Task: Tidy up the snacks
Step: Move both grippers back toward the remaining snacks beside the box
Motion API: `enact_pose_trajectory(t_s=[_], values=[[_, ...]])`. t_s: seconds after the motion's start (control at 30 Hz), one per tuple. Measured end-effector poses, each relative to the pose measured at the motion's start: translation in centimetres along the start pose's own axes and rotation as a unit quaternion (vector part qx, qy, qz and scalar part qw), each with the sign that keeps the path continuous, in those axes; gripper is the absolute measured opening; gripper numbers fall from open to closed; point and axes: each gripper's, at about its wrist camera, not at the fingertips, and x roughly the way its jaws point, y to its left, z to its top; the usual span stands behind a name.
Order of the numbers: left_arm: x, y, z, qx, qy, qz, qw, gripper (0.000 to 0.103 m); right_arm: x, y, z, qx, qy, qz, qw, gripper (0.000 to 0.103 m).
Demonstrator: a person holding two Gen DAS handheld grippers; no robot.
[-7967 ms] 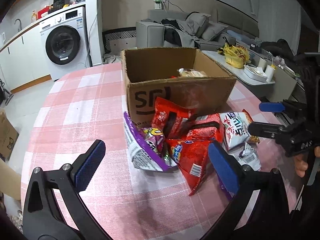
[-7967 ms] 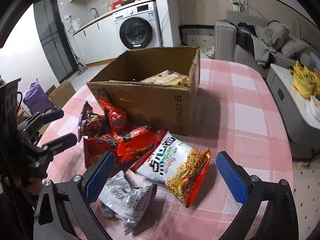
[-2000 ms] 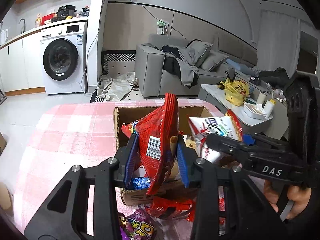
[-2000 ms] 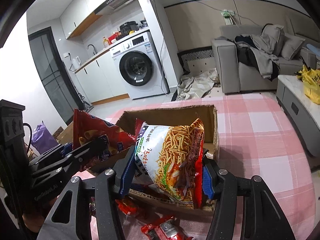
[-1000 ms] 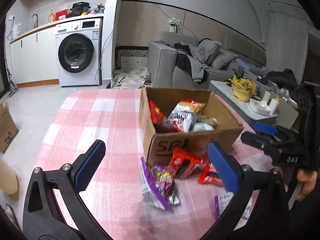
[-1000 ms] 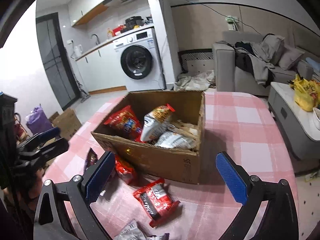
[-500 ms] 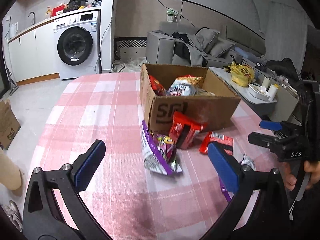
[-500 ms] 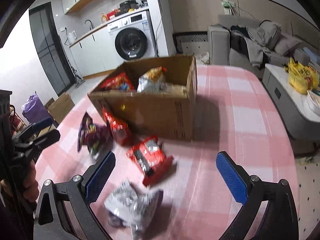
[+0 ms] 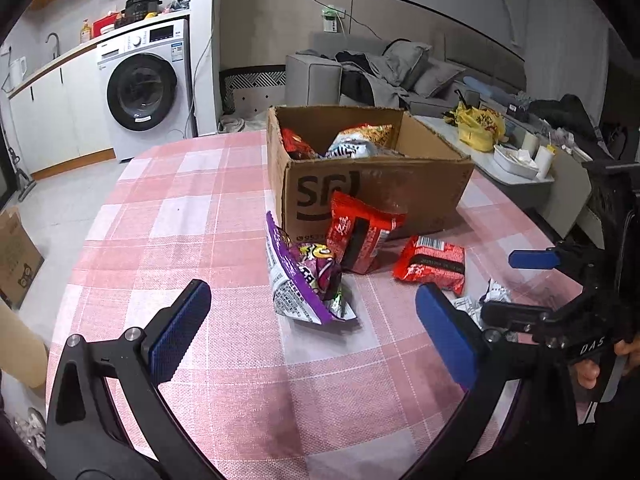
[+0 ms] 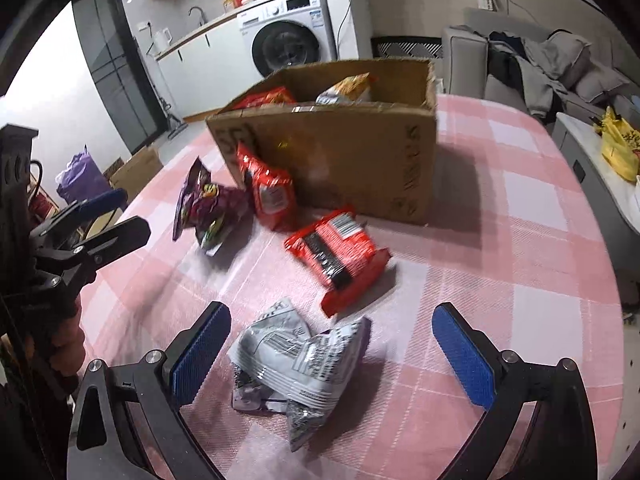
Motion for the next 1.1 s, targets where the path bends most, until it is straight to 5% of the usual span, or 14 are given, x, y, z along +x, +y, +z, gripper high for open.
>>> enact_pose_trajectory(t_s=[0.47, 0.83, 1.1], values=[[1.8, 0.2, -0.7, -0.005, 0.021, 0.001, 0.9998, 0.102, 1.9, 1.8, -1.7, -0.078, 0.063, 0.023, 0.995, 0.103], [3.0, 0.0, -1.3, -0.003, 0.034, 0.003, 0.9994, 0.102, 3.2, -1.0, -1.9, -0.035, 0.077, -0.005, 0.996, 0.102], [4.1, 0.0, -1.8, -0.006, 0.045, 0.004, 0.9990, 0.102, 3.0, -2.3, -1.8, -0.004, 0.055, 0.014, 0.998, 0.101]])
